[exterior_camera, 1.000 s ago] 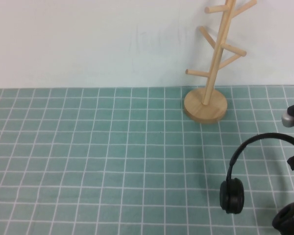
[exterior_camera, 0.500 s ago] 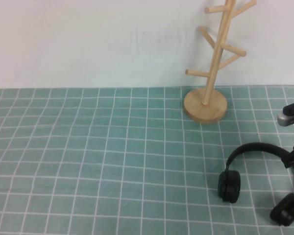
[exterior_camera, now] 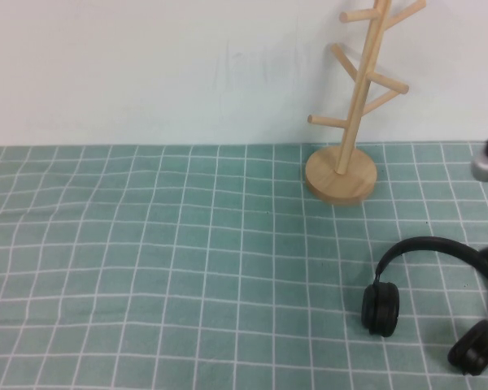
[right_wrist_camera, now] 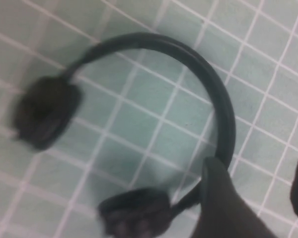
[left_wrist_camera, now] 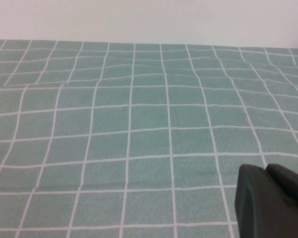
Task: Take out the headphones from the headphone stand
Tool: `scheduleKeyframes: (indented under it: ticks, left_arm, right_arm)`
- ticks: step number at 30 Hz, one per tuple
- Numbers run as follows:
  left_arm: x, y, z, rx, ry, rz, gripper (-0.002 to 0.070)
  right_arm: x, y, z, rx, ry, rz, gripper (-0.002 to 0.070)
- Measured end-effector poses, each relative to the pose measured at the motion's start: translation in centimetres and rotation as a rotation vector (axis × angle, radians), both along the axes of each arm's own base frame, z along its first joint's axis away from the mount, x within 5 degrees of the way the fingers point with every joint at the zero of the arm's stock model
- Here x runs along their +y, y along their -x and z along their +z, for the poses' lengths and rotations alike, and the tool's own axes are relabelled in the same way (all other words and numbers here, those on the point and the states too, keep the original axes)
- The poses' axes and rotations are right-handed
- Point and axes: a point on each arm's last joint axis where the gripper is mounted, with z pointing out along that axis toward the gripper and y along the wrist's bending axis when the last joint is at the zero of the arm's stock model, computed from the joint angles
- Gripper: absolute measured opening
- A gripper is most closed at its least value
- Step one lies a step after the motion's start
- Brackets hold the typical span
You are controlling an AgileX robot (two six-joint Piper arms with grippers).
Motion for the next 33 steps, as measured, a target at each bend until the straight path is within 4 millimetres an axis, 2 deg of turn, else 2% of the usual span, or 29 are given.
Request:
scheduleKeyframes:
  ticks: [5, 10, 13, 18, 26, 33]
  left_arm:
    - [0.0, 0.0, 0.0, 0.000, 0.000, 0.000, -0.0004]
    - [0.0, 0.0, 0.0, 0.000, 0.000, 0.000, -0.0004]
    - [0.0, 0.0, 0.0, 0.000, 0.000, 0.000, -0.0004]
    - [0.0, 0.0, 0.0, 0.000, 0.000, 0.000, -0.0004]
    - [0.0, 0.0, 0.0, 0.000, 0.000, 0.000, -0.0004]
    - [0.0, 0.0, 0.0, 0.000, 0.000, 0.000, -0.0004]
  right_arm:
    - [-0.1, 5.1, 3.6, -0.013, -0.106, 0.013, 0.0279]
    - [-1.4, 9.1, 5.3, 0.013, -0.151, -0.001, 0.0279]
    - [-2.0, 10.6, 5.8, 0.019, -0.144, -0.006, 0.0279]
    - [-2.5, 11.7, 6.3, -0.004, -0.147, -0.007, 0.0279]
    - [-2.6, 11.9, 6.3, -0.009, -0.149, -0.007, 0.0279]
    - [-4.0, 13.9, 7.4, -0.112, -0.168, -0.043, 0.0278]
